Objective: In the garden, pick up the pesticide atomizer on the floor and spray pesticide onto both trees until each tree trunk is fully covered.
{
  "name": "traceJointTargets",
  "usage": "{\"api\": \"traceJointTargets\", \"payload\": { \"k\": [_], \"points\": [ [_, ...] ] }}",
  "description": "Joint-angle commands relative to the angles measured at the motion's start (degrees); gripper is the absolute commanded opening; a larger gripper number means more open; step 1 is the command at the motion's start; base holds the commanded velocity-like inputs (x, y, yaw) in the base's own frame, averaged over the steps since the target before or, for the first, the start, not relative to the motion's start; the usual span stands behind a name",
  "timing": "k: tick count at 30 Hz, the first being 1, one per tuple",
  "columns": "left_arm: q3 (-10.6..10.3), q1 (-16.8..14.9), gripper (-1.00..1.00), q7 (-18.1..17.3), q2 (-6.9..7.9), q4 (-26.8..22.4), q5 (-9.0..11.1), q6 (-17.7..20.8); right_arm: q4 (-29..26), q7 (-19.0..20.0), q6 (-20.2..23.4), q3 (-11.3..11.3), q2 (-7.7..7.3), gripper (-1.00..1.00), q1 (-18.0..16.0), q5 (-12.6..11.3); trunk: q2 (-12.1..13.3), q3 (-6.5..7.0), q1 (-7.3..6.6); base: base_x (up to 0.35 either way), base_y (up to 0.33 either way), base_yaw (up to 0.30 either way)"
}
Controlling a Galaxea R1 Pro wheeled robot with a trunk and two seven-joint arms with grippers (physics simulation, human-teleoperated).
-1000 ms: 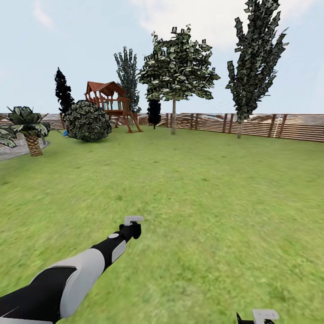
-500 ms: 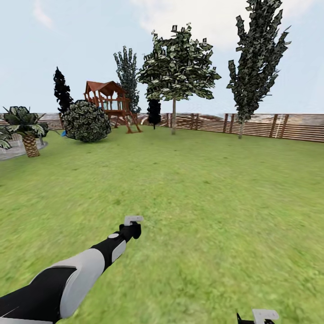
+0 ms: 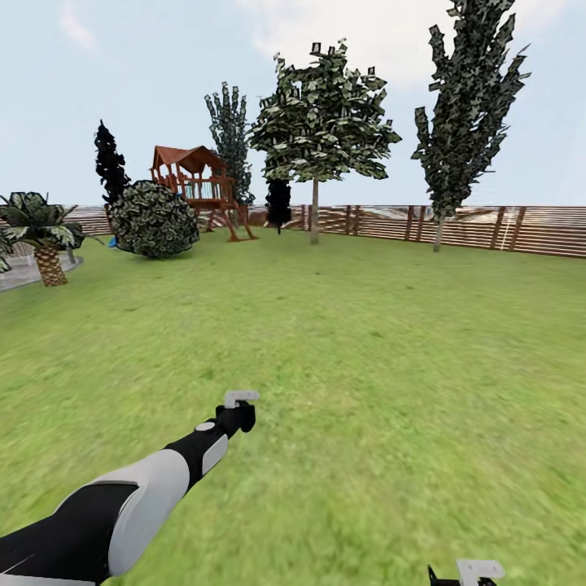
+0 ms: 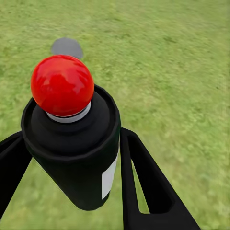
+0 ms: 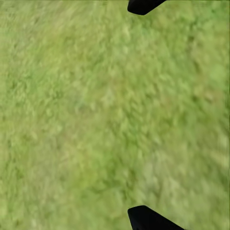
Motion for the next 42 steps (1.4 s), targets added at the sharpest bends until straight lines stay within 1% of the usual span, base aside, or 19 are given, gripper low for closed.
{"api": "traceJointTargets", "payload": {
  "k": [1, 42],
  "points": [
    [0.13, -0.07, -1.0, -0.17, 0.0, 0.07, 0.0, -0.19, -0.02, -0.27, -0.13, 0.49, -0.02, 1.0, -0.04, -0.4, -0.08, -0.1, 0.05, 0.35, 0.0, 0.0],
    [0.13, -0.07, -1.0, -0.17, 0.0, 0.07, -0.01, -0.19, -0.02, -0.26, -0.13, 0.5, 0.0, 1.0, -0.04, -0.4, -0.08, -0.1, 0.05, 0.35, 0.0, 0.0]
  ]
}}
